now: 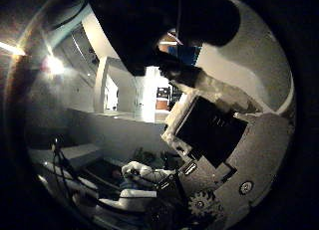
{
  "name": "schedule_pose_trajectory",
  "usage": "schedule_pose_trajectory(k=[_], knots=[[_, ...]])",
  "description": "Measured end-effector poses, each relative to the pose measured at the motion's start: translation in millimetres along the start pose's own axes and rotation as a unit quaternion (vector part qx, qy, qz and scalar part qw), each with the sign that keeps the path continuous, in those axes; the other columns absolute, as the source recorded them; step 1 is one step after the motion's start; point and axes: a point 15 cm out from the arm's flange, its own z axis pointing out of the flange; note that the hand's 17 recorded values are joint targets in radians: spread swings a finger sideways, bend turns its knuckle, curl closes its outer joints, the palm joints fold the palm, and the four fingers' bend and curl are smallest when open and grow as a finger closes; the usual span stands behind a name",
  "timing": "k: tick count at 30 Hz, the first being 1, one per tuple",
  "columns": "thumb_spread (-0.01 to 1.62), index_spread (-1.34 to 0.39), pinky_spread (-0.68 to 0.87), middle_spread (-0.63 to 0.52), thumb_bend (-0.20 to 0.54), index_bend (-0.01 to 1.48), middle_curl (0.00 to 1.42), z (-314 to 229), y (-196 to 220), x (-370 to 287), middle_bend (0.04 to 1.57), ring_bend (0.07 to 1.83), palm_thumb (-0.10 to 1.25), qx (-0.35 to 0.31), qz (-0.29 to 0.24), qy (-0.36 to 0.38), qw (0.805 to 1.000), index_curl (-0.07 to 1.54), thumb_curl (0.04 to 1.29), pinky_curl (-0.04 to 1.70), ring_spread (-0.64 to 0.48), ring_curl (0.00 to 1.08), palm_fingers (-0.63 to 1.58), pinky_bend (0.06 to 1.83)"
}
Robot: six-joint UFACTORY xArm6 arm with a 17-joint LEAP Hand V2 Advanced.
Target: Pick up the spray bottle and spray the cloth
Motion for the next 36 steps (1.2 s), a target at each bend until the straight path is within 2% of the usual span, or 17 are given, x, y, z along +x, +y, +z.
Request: schedule_pose_trajectory(k=[7,10,14,20,26,36], knots=[[0.93,-0.54,-0.28,-0.34,-0.018,0.66,0.94,1,-16,-14,0.95,1.26,0.82,0.028,-0.011,-0.022,0.999,0.93,0.36,0.37,-0.29,0.67,1.05,1.50],[0.91,-0.54,-0.24,-0.34,-0.018,0.75,1.03,-3,-23,-18,1.03,1.29,0.87,0.041,-0.016,-0.020,0.999,1.06,0.38,0.43,-0.28,0.73,1.05,1.55],[0.90,-0.50,-0.20,-0.31,-0.018,0.85,1.07,-14,-31,-24,1.11,1.30,0.92,0.062,-0.024,-0.015,0.998,1.13,0.39,0.47,-0.27,0.77,1.10,1.55],[0.96,-0.42,-0.18,-0.25,-0.006,0.94,1.07,-29,-32,-37,1.19,1.32,1.03,0.074,-0.034,-0.005,0.997,1.15,0.42,0.53,-0.26,0.82,1.11,1.55],[1.07,-0.37,-0.17,-0.22,-0.009,0.98,1.05,-42,-31,-63,1.23,1.32,1.08,0.075,-0.052,0.017,0.996,1.14,0.43,0.58,-0.25,0.85,1.10,1.53],[1.10,-0.31,-0.17,-0.19,-0.011,1.01,1.01,-68,-5,-112,1.26,1.32,1.11,0.026,-0.050,0.121,0.991,1.11,0.45,0.65,-0.25,0.87,1.10,1.50]])
